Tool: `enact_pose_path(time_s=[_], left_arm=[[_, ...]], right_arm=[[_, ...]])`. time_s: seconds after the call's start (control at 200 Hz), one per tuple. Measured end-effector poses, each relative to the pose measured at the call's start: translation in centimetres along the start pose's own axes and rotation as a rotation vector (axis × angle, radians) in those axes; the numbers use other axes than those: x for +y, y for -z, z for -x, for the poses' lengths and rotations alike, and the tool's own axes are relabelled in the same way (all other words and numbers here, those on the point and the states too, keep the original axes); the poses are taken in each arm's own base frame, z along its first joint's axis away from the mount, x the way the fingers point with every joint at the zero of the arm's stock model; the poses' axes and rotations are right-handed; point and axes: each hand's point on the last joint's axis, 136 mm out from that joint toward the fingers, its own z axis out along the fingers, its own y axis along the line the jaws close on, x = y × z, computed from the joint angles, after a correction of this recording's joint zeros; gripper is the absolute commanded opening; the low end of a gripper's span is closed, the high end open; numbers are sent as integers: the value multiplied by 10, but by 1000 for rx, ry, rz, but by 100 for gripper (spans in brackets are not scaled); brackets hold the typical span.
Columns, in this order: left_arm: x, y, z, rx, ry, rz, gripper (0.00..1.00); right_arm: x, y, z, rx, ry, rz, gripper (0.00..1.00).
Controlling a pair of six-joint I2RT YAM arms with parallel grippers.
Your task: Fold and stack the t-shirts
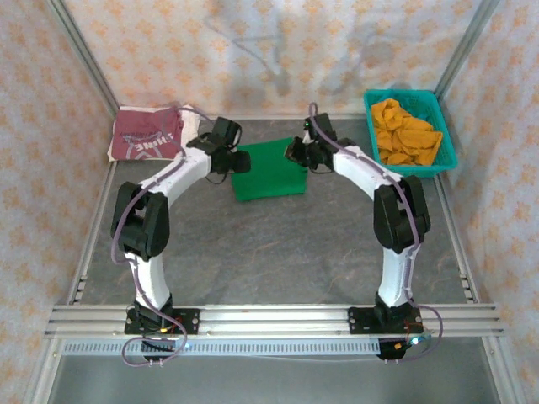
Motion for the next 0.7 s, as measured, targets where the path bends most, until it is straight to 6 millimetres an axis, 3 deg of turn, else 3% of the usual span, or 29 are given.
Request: enact_pose_path(time_s=[0.125,0.295,0.405,0.505,0.591,0.696], left_arm=[[-3,-30,-13,2,4,-19,48],[17,-77,-41,43,31,8,47],[15,-74,-36,1,42,-16,47],[18,-72,-44,-11,48,-26,47],[20,-61,-61,7,50,-38,47],[21,-42,-88,44,53,-59,47]], right_arm=[[-6,-25,-14,33,1,15,9],[-45,-57,-31,70,-39,-24,7],[-66,-65,-51,99,-62,-48,6],[-66,-63,-58,77,-64,-19,6],[-66,-53,-77,79,-65,-5,5],[-61,-37,-114,112,-73,3,6]])
